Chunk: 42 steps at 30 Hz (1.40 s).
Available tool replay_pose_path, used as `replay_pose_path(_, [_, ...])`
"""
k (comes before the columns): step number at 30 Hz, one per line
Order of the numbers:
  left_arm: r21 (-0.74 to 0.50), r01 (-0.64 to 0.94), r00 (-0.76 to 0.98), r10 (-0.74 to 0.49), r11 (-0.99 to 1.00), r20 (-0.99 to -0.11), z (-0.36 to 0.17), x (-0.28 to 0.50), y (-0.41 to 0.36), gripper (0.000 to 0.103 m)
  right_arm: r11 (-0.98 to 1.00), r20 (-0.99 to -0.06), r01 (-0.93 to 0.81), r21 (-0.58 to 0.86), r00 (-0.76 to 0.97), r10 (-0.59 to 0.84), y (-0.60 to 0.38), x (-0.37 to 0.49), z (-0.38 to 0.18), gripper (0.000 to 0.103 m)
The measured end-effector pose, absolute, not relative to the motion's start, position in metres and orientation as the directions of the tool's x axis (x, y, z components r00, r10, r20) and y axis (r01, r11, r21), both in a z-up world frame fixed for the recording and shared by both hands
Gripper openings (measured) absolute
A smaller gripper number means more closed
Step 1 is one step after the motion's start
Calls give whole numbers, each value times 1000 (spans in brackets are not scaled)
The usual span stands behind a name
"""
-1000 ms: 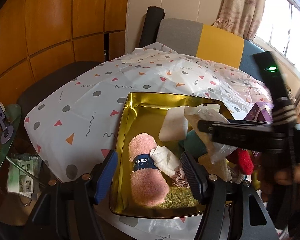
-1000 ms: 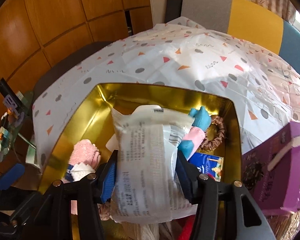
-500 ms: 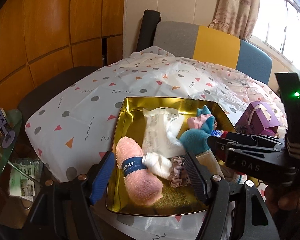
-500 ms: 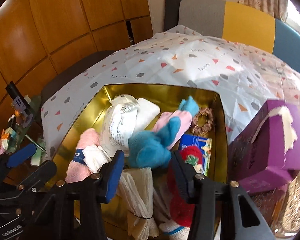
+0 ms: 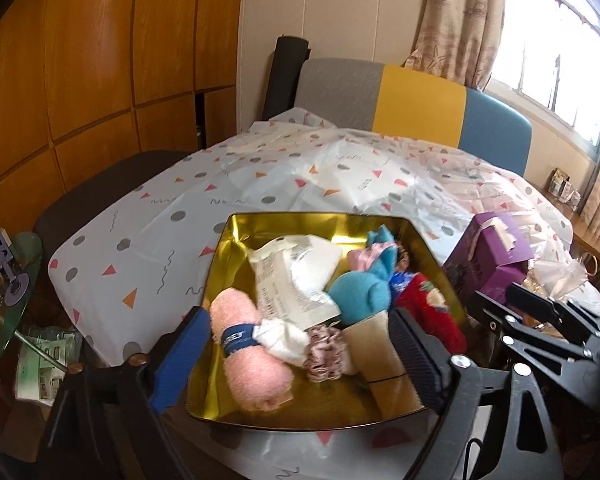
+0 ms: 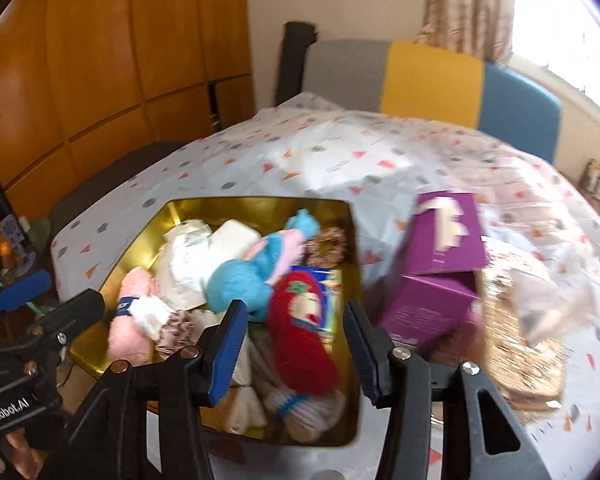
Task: Organize soft objects
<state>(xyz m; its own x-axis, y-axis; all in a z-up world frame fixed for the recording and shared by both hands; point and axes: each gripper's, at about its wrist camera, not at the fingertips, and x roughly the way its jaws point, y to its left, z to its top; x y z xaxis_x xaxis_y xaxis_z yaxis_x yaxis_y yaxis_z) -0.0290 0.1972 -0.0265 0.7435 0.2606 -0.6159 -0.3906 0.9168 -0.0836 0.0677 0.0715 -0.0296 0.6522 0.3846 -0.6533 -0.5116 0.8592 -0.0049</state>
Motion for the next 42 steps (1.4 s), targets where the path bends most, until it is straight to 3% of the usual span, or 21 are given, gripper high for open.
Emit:
replay_pose_path(3, [-77, -385, 757, 267, 920, -596, -22, -30, 188, 103, 893, -644, -449, -4, 685, 342, 57, 64, -27, 54])
replay_pose_path(13, [-60, -392, 754, 283, 918, -593, -19, -32, 170, 103, 924, -624, -384, -1, 722, 299, 29, 57, -25, 55])
replay_pose_path(42, [-19, -424, 732, 330, 905, -596, -21, -35, 167, 103, 918, -627, -396, 17, 711, 318, 31, 53, -26, 55])
